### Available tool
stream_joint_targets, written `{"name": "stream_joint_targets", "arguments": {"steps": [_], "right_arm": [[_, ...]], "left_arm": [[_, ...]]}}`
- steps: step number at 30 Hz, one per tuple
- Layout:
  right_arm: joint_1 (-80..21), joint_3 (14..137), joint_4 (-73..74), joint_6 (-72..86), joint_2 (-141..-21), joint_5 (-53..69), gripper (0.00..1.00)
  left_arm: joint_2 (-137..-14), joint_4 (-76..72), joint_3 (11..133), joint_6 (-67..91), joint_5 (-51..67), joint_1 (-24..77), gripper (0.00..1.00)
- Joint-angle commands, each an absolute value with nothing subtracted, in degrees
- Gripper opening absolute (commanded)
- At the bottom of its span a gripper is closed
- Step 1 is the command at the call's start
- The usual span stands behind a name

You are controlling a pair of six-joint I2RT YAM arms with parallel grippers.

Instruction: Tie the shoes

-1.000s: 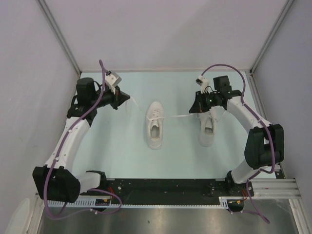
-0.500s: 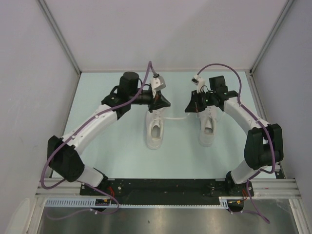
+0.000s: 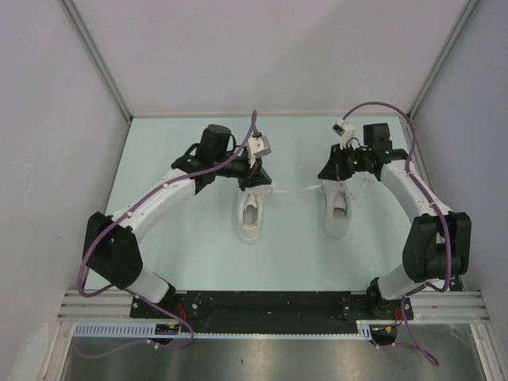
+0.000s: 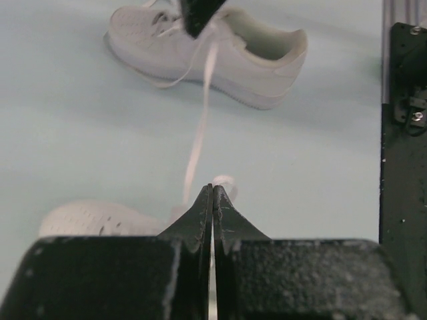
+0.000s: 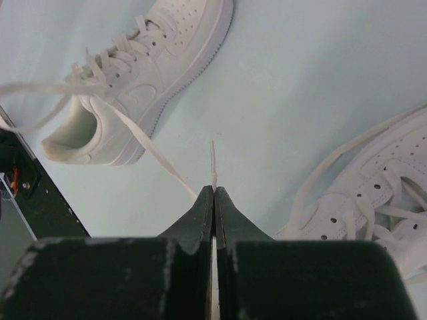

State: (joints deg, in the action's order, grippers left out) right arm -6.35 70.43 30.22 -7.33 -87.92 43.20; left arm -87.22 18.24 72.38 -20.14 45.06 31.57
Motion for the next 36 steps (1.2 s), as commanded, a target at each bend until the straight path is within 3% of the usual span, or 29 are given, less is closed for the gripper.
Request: {"name": "stream_joint_targets", "arguments": {"steps": [1, 8, 13, 25, 36], "right_arm": [[-7.0, 68.6, 30.4, -10.5, -89.4, 41.6, 0.00], [-8.4, 68.6, 29.9, -12.7, -91.3, 39.7, 0.00], [-8.7, 68.6, 32.3, -16.2, -91.8, 38.3, 0.00], [-8.3, 68.6, 33.9, -22.9, -92.5, 31.9, 0.00], [-6.8, 68.6, 25.4, -23.1, -92.9, 20.3, 0.00]], "left_arm": [[-83.0, 18.2, 71.7, -20.1, 45.1, 26.0, 0.00], [-76.2, 29.1, 68.0, -30.7, 44.0, 14.0, 0.00], [-71.3, 35.9, 60.9, -38.4, 41.4, 11.6, 0.00], [-68.3, 30.6, 49.0, -39.5, 34.3, 9.1, 0.00], [-71.8, 27.3, 48.2, -38.1, 33.2, 7.2, 0.00]]}}
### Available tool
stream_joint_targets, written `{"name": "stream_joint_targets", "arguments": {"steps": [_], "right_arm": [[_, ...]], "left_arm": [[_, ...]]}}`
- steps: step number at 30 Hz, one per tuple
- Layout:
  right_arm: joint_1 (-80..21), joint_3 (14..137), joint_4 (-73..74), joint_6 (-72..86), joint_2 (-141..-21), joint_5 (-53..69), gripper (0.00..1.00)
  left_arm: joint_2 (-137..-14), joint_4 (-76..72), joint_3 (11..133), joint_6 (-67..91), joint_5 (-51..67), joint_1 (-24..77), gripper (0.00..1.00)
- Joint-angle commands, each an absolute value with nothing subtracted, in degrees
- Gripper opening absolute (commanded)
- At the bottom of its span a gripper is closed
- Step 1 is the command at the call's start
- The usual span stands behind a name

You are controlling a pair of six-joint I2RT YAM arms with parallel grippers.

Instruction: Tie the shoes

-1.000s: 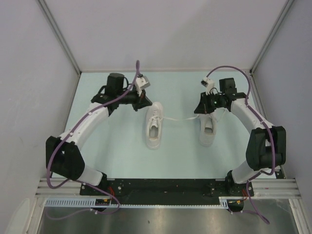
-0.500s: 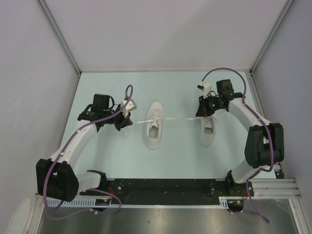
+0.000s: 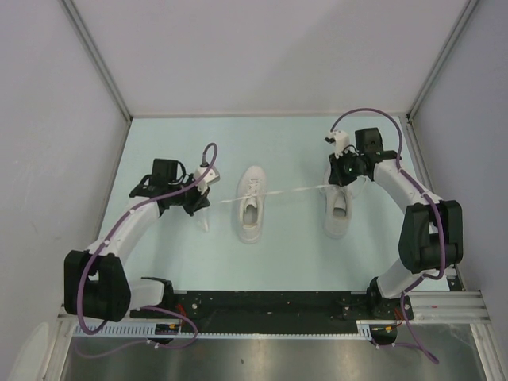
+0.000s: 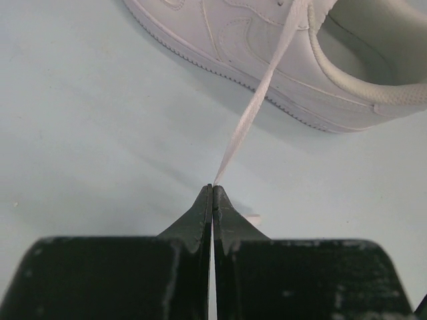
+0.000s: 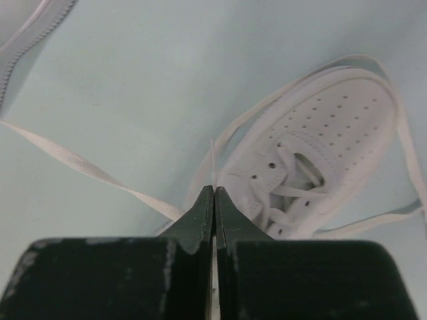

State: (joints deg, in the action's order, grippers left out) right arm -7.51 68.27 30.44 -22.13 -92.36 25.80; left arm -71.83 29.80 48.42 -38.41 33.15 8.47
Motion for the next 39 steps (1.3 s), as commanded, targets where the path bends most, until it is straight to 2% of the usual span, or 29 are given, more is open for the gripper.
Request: {"name": "stream_joint_targets", "arguments": {"steps": [1, 17, 27, 28, 30, 31, 32, 34, 35, 36, 37, 38, 39], "right_arm": [[-6.5, 68.6, 25.1, -23.1, -93.0, 20.0, 0.00], [-4.8, 68.6, 23.0, -25.1, -96.3, 17.0, 0.00], [-12.9, 68.6, 22.7, -25.1, -94.7, 19.6, 0.00], [-13.4, 68.6, 22.2, -24.8, -94.5, 19.0, 0.06], [-14.5, 68.8, 21.8, -23.9, -93.2, 18.3, 0.15], [-14.7, 69.1, 22.0, -23.5, -92.4, 18.3, 0.36], [-14.9, 69.6, 21.7, -22.9, -91.8, 18.2, 0.48], [-15.0, 70.2, 21.5, -21.1, -89.1, 18.5, 0.68], [-15.0, 71.0, 21.3, -20.6, -88.1, 19.0, 0.73], [-14.9, 71.3, 20.8, -19.9, -87.0, 19.4, 0.76], [-14.9, 71.6, 20.3, -18.4, -85.0, 20.5, 0.84], [-14.9, 71.9, 19.3, -17.7, -83.8, 21.3, 0.88], [-15.0, 72.1, 18.4, -17.1, -82.7, 22.1, 0.91]], "left_arm": [[-71.7, 27.4, 48.4, -38.6, 33.5, 6.5, 0.00], [-75.7, 27.1, 46.0, -41.3, 32.1, 5.0, 0.00], [-81.9, 26.9, 48.8, -40.1, 34.1, 9.1, 0.00], [-82.8, 27.0, 49.0, -40.1, 34.0, 9.9, 0.00], [-83.1, 27.0, 49.9, -39.0, 34.5, 10.2, 0.13], [-83.1, 27.1, 50.2, -38.6, 34.7, 10.2, 0.20], [-82.2, 27.0, 50.5, -38.3, 34.9, 10.2, 0.29], [-80.1, 25.9, 51.2, -37.1, 36.0, 9.9, 0.37], [-77.1, 25.4, 51.3, -36.3, 36.4, 9.8, 0.43], [-75.6, 24.9, 51.9, -34.9, 36.8, 9.5, 0.46], [-74.3, 24.0, 52.2, -34.3, 37.6, 9.1, 0.49], [-72.5, 23.6, 52.6, -33.4, 37.7, 9.1, 0.55], [-69.9, 23.5, 53.5, -32.4, 37.8, 9.0, 0.57]]}}
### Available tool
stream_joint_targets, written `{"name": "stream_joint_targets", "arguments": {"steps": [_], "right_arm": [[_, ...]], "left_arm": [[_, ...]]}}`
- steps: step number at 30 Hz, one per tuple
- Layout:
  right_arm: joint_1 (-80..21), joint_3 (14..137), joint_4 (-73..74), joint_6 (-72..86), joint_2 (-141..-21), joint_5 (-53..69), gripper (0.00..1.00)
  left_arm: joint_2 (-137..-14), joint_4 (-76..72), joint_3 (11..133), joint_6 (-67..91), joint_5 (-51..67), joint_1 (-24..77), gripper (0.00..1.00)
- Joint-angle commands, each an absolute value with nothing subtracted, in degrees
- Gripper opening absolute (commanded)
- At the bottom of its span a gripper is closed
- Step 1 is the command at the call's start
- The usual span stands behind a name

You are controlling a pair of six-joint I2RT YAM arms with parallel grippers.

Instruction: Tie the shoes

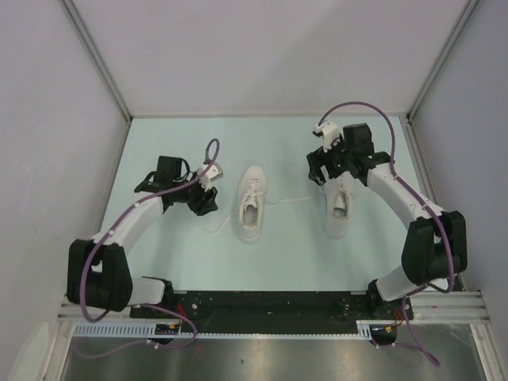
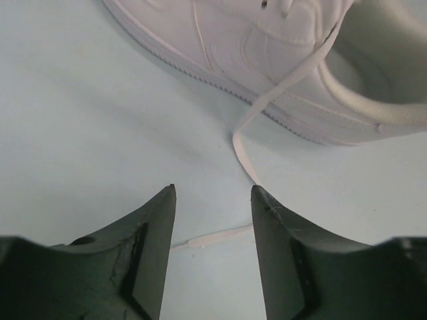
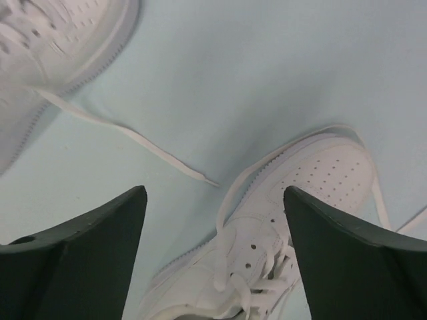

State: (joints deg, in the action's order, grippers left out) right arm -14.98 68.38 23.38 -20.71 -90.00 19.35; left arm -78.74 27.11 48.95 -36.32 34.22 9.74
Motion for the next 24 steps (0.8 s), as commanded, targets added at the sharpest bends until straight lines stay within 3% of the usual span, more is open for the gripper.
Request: {"name": "stream_joint_targets", "arguments": {"steps": [1, 4, 7, 9, 11, 18, 24], "right_arm": [[-15.2, 72.1, 17.4, -15.6, -80.8, 24.0, 0.94], [-16.1, 72.1, 14.4, -14.2, -79.0, 28.2, 0.94], [-16.6, 72.2, 13.8, -14.8, -78.0, 33.8, 1.00], [-16.8, 72.1, 14.2, -15.6, -78.5, 35.9, 1.00], [-17.2, 72.2, 15.1, -15.4, -79.4, 36.1, 1.00], [-16.5, 72.1, 20.9, -17.5, -80.8, 35.1, 0.99], [-14.6, 72.2, 23.3, -18.3, -82.1, 35.9, 0.98]], "left_arm": [[-68.4, 23.6, 54.0, -31.9, 38.0, 8.9, 0.60], [-63.6, 24.1, 54.6, -31.1, 42.3, 8.4, 0.67], [-59.3, 23.4, 51.6, -29.4, 44.2, 8.3, 0.63], [-57.8, 23.5, 47.7, -36.2, 46.2, 8.6, 0.73], [-57.9, 25.1, 46.4, -40.6, 45.7, 9.1, 0.76], [-71.5, 31.4, 47.3, -59.2, 45.9, 10.6, 0.59], [-82.6, 29.0, 50.0, -65.0, 43.2, 14.0, 0.45]]}}
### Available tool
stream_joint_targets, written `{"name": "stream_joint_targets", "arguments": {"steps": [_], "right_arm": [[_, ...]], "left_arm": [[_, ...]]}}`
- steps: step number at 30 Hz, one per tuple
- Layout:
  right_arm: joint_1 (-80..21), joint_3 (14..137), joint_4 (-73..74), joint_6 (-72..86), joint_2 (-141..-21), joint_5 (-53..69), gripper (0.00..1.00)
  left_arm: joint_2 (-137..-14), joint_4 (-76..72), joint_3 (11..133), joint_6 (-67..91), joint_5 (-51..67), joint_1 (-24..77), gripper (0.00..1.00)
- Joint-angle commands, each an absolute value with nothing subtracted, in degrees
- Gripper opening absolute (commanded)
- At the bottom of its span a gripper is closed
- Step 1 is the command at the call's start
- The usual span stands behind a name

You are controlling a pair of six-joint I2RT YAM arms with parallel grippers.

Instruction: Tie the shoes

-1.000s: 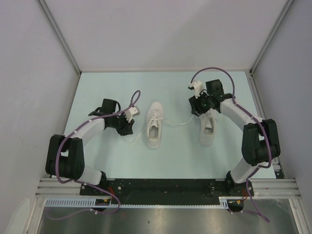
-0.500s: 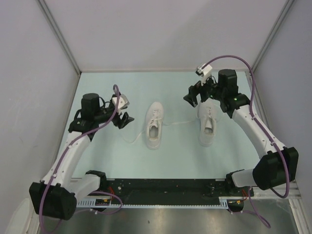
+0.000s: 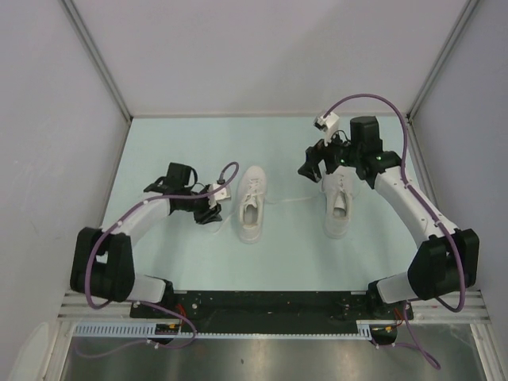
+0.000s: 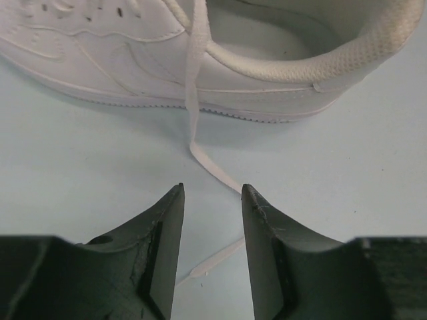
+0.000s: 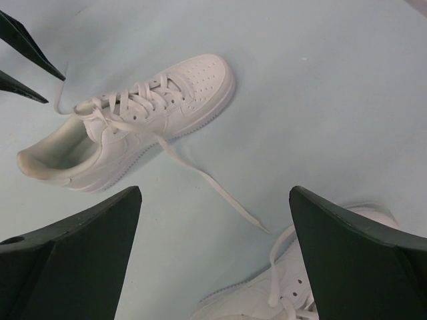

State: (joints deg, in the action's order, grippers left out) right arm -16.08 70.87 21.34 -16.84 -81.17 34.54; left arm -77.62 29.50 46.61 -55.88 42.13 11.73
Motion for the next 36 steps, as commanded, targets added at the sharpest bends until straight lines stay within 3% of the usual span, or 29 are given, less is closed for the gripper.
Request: {"name": "stream_joint_targets", "arguments": {"steps": [1, 12, 26, 31, 32, 33, 36], "right_arm": [[-14.2, 72.2, 23.4, -18.2, -82.3, 36.1, 0.98], [-11.3, 72.1, 25.1, -17.8, -83.9, 38.1, 0.96], [-9.3, 72.2, 26.1, -19.1, -85.1, 38.6, 0.96], [-8.7, 72.1, 26.8, -19.5, -85.2, 38.5, 0.95], [-8.8, 72.2, 26.7, -19.5, -85.1, 38.7, 0.95], [-8.7, 72.1, 26.9, -19.5, -85.2, 38.6, 0.95], [-8.5, 72.2, 27.2, -19.6, -84.9, 38.8, 0.94]], "left_arm": [[-83.9, 29.6, 50.9, -65.7, 42.6, 14.5, 0.43], [-93.1, 29.3, 56.5, -67.7, 38.0, 18.8, 0.41], [-95.4, 31.0, 58.0, -71.8, 38.2, 21.4, 0.38], [-95.7, 29.1, 58.1, -70.1, 38.2, 22.2, 0.28], [-95.5, 28.4, 58.3, -68.8, 38.7, 22.2, 0.23], [-95.5, 28.4, 58.4, -68.3, 38.8, 22.2, 0.11], [-93.8, 28.2, 57.6, -66.5, 39.5, 21.9, 0.00]]}}
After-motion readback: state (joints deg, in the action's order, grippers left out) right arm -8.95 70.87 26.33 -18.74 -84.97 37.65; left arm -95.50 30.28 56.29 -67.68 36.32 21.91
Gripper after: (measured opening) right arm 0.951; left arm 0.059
